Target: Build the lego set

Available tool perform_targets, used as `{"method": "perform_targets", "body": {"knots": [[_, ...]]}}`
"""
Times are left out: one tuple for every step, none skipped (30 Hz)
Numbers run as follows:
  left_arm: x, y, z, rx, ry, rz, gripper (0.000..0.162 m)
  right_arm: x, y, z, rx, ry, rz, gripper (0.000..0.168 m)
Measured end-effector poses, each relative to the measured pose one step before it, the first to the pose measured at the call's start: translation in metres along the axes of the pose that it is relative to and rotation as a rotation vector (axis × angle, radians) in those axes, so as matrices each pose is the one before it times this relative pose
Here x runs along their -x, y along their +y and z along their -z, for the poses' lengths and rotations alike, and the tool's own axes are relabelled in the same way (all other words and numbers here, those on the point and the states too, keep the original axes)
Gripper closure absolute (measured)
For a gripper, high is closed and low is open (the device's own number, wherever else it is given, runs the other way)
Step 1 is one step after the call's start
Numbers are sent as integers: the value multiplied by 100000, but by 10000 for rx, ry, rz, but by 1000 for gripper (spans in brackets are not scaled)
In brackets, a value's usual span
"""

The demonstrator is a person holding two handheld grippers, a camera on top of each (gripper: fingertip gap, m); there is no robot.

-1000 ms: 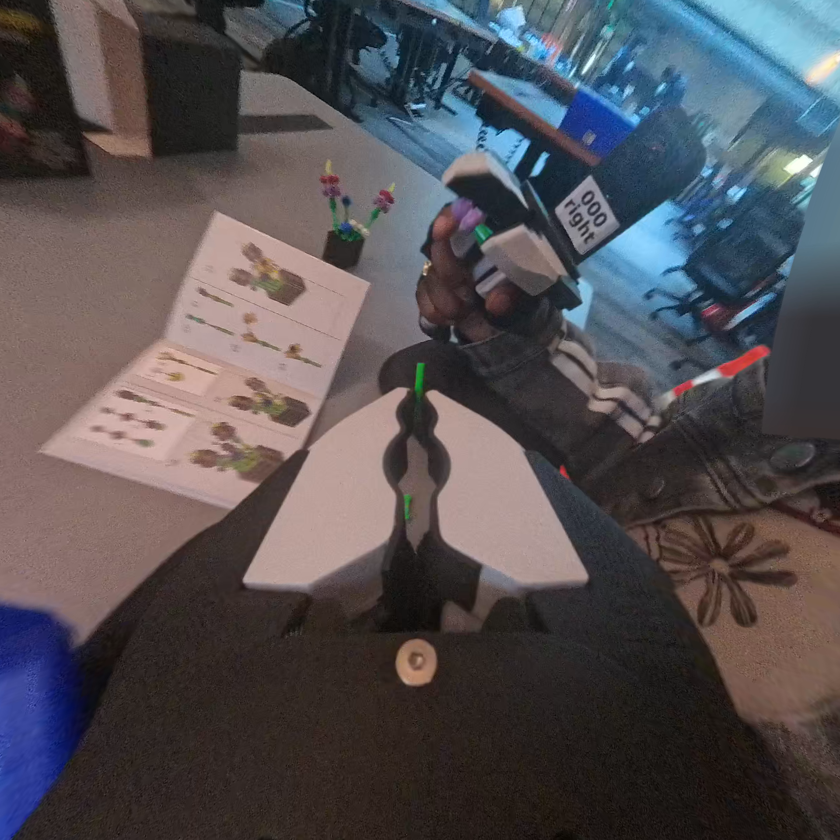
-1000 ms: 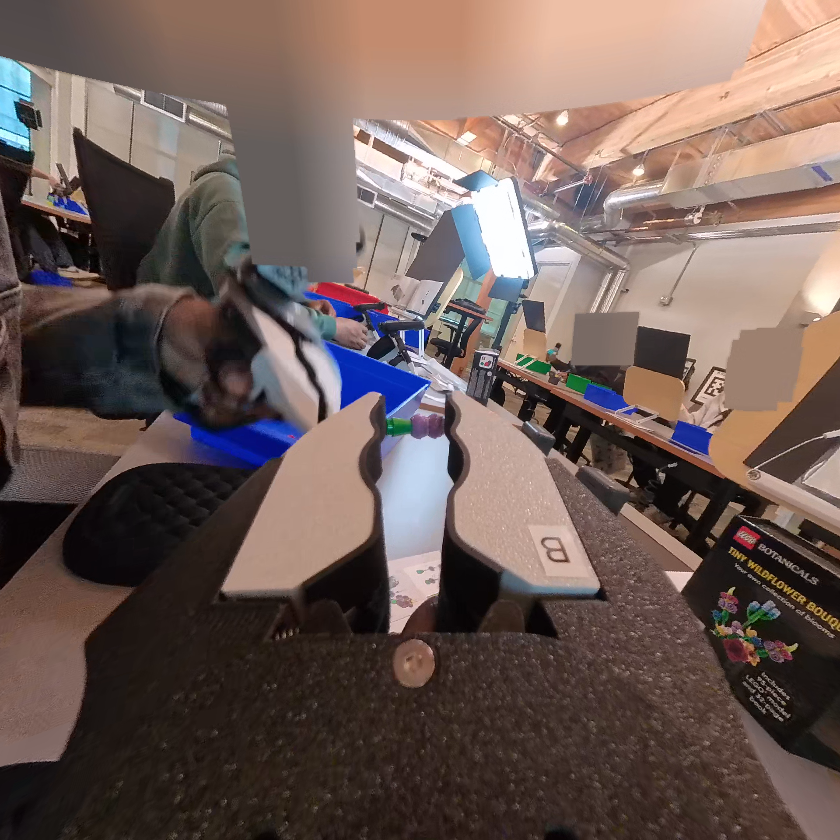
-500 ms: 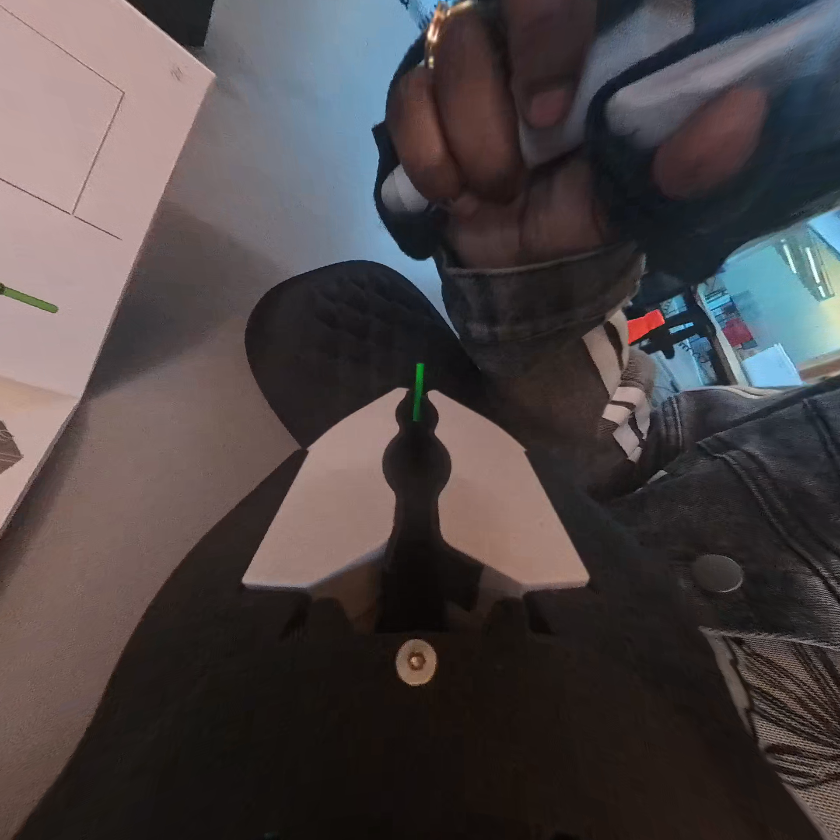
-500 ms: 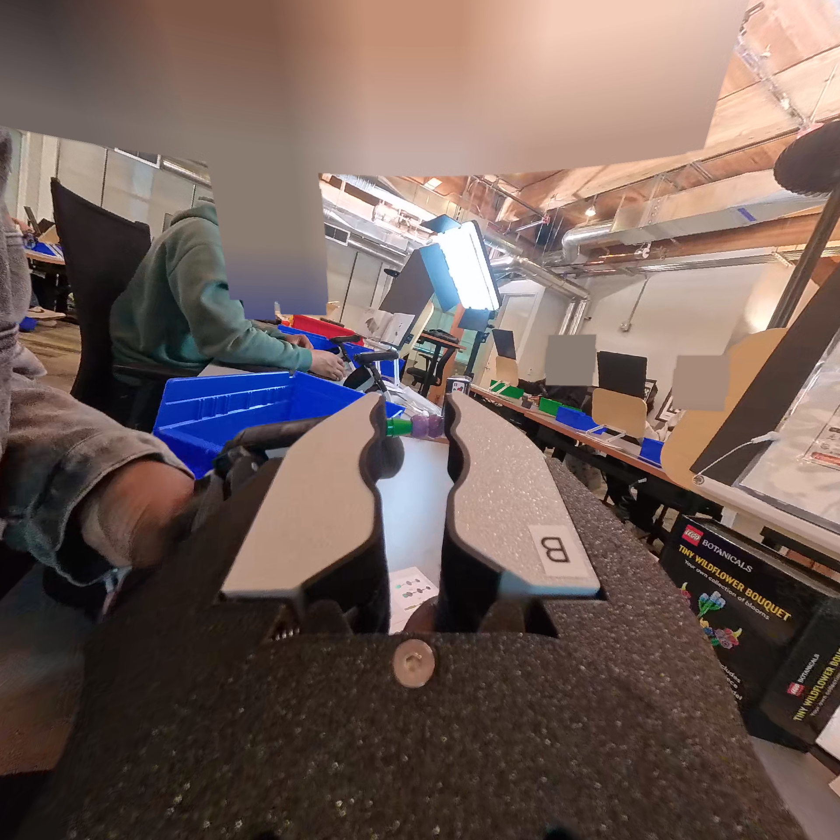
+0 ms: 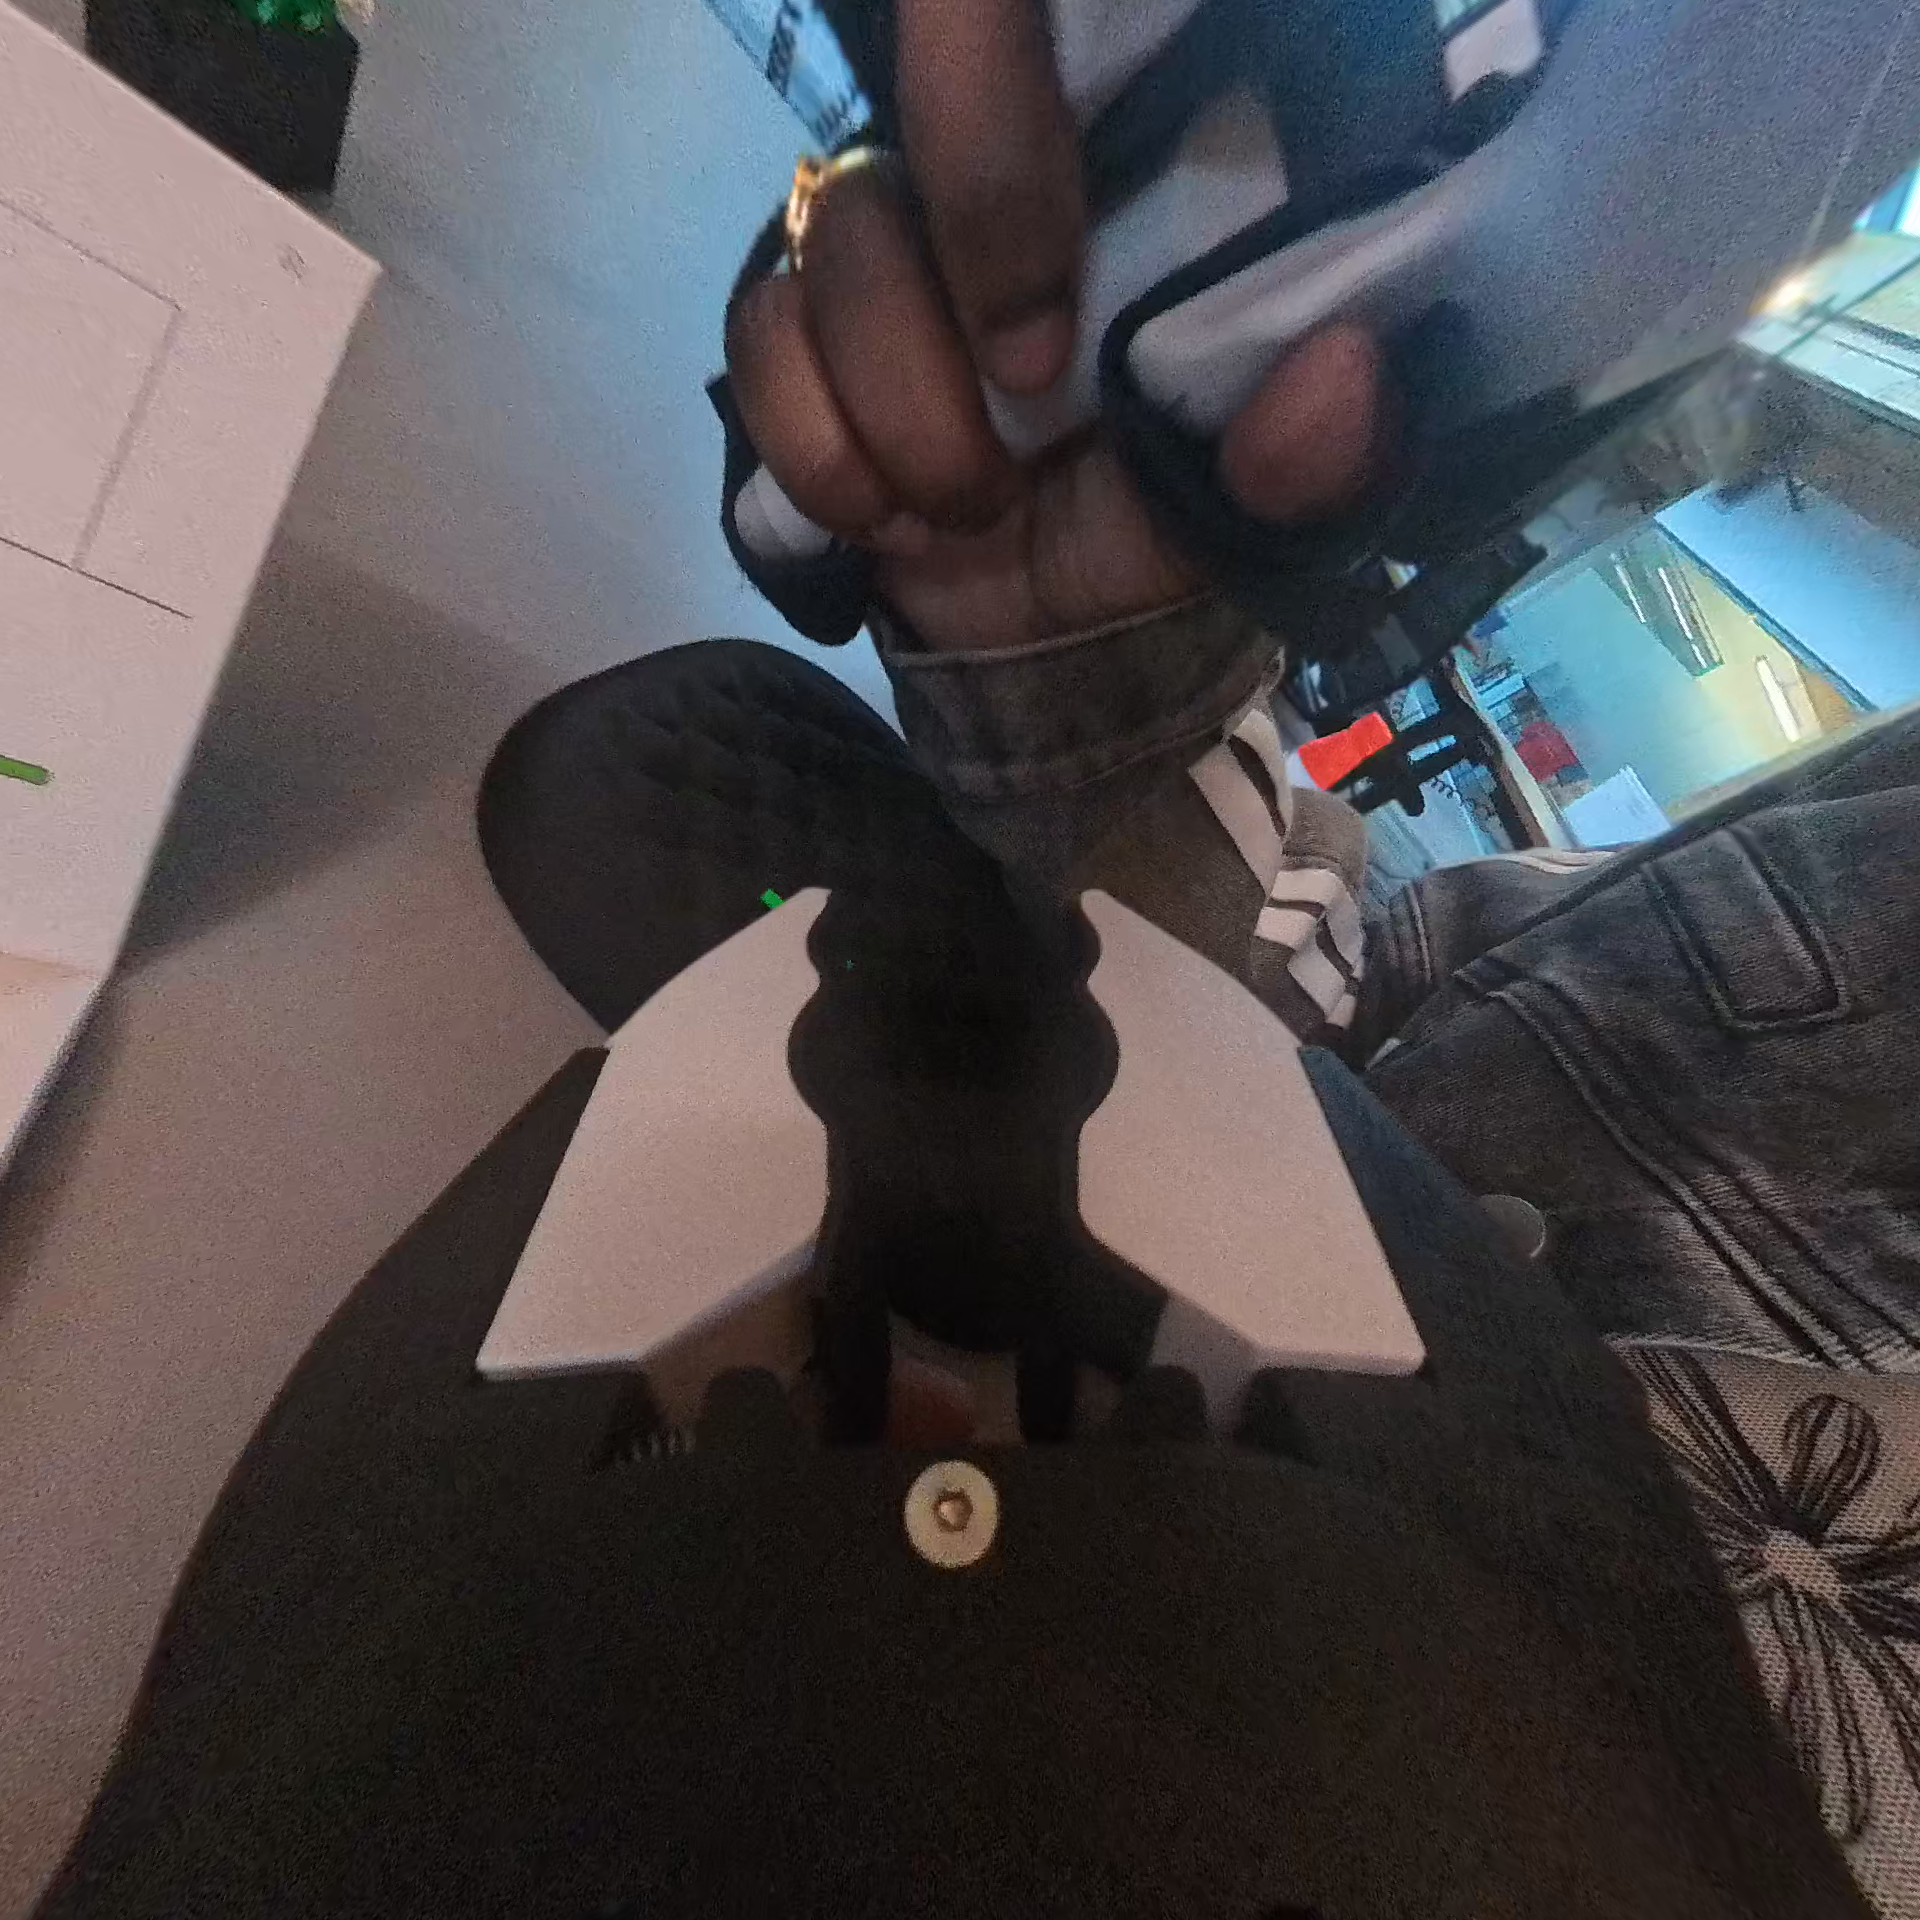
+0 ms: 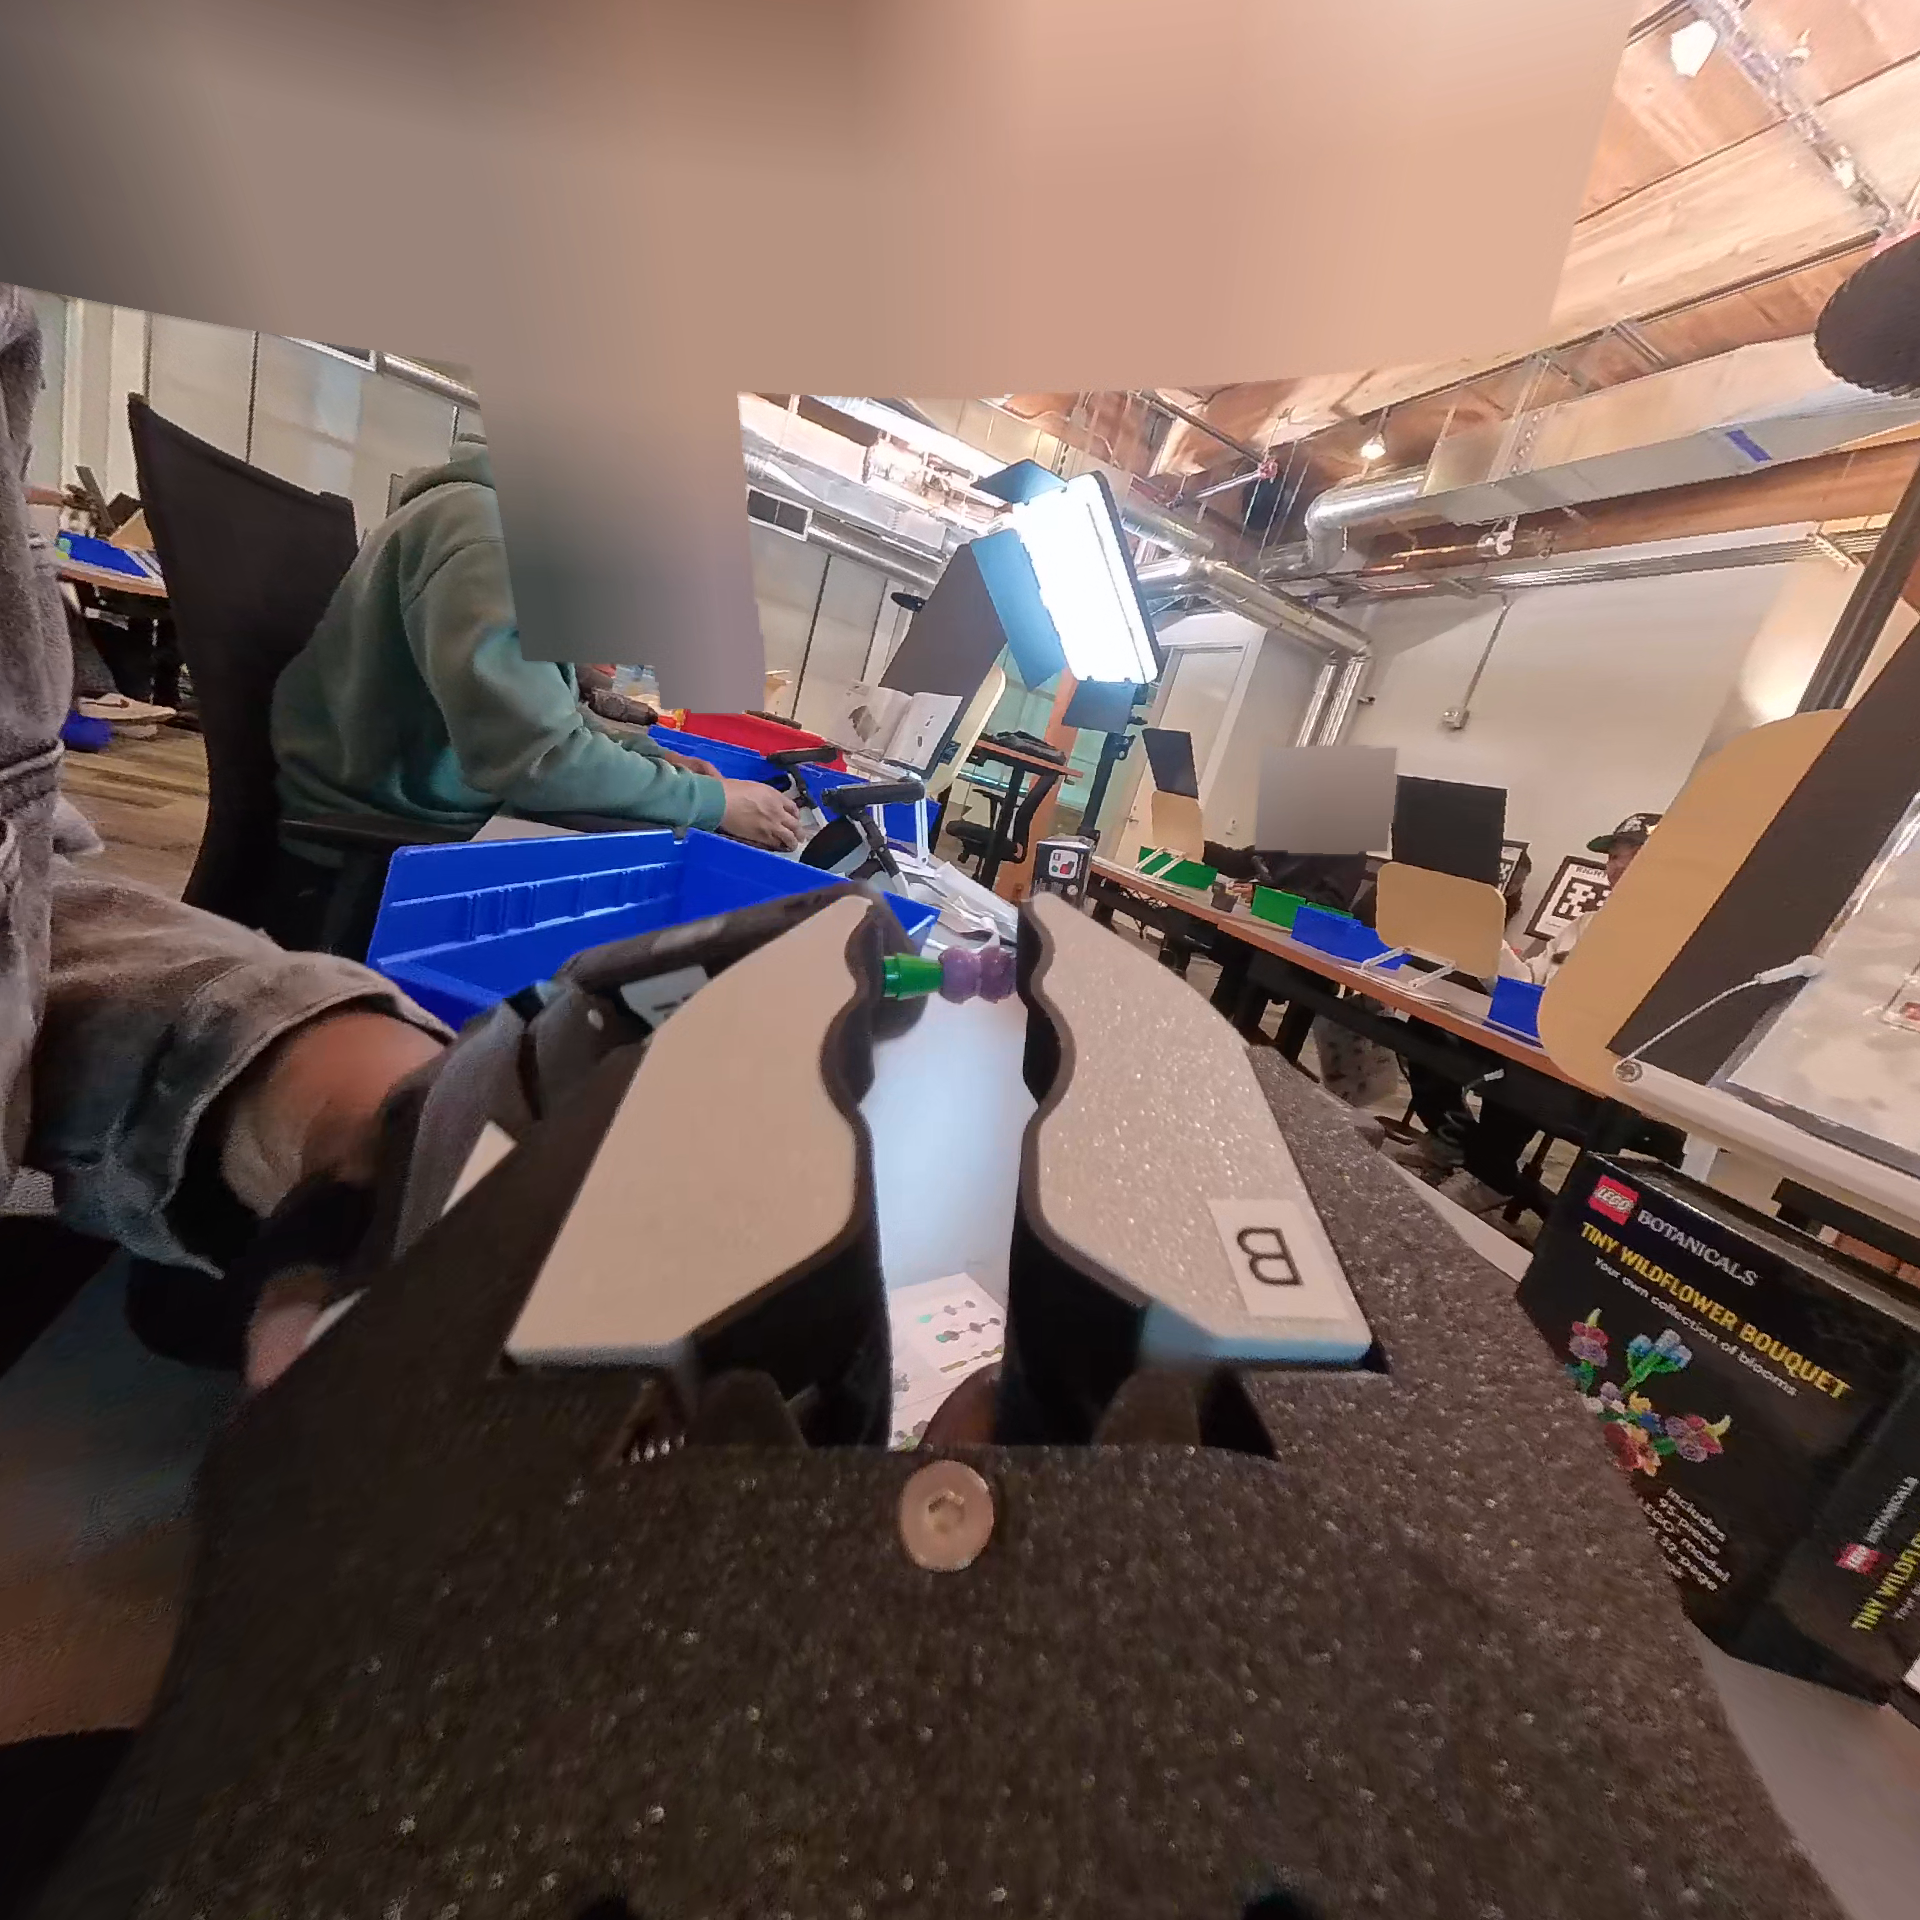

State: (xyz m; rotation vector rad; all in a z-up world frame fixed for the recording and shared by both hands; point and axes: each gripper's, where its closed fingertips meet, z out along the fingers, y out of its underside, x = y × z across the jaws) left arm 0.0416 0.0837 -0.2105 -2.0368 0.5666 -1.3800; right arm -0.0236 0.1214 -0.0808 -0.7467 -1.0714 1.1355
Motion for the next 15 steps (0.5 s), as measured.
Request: {"method": "perform_targets", "body": {"knots": [[-66,-403,516,-289,-23,-200,122,52,86,-30,23,-61,-30,143],[-139,-206,428,-180,44,-254,123,62,114,-51,29,-76,-69,143],[-153,-99,402,-106,37,-333,124,66,109,-79,19,-111,-126,143],[-121,-205,457,-187,-40,-454,126,54,95,-90,-12,-161,-229,144],[-82,-349,609,-279,-156,-619,127,104,67,-57,-55,-199,-374,144],[110,-466,733,-316,-343,-704,130,114,39,-56,-79,-242,-555,144],[269,-543,845,-319,-466,-722,132,107,79,-58,-69,-302,-768,144],[307,-578,888,-285,-507,-811,133,132,227,-112,7,-403,-965,144],[325,-500,870,-224,-531,-865,133,123,398,-128,127,-426,-1015,144],[222,-310,777,-92,-460,-887,133,-79,534,-124,231,-261,-879,144],[163,-86,681,42,-414,-860,133,-225,605,-130,303,-52,-687,144],[184,71,581,108,-436,-816,131,-211,605,-166,337,40,-534,144],[300,155,519,108,-505,-759,129,-146,569,-212,320,76,-465,144],[423,128,458,25,-575,-709,129,-136,498,-245,243,94,-457,144],[531,62,398,-97,-628,-648,129,-124,403,-242,141,89,-503,144]]}}
